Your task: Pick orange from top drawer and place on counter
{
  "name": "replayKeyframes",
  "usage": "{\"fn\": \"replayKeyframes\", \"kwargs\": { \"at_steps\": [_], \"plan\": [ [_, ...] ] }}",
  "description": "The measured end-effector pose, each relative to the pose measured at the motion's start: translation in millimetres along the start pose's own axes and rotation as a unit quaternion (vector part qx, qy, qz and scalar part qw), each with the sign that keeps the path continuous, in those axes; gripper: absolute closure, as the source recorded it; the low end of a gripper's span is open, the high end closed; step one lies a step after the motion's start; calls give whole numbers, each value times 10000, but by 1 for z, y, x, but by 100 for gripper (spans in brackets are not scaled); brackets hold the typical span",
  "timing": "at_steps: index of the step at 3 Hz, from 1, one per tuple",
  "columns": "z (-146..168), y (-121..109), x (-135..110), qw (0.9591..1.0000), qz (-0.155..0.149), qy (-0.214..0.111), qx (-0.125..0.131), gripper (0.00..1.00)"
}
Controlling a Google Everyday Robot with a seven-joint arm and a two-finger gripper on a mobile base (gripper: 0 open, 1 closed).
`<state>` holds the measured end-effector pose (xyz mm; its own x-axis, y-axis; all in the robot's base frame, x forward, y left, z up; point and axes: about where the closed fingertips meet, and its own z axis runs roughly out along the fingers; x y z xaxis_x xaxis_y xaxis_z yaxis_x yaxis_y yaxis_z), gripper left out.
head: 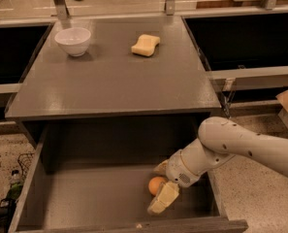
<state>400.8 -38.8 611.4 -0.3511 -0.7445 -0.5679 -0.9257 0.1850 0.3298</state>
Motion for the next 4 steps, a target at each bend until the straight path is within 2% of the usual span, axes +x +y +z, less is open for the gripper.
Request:
{"fn": "replayKeyframes", "kwargs": {
  "at_steps": [3,4],
  "plan": [
    [0,0,0,10000,0,0,-1,87],
    [0,0,0,10000,-1,1,-2,100]
  ]
}}
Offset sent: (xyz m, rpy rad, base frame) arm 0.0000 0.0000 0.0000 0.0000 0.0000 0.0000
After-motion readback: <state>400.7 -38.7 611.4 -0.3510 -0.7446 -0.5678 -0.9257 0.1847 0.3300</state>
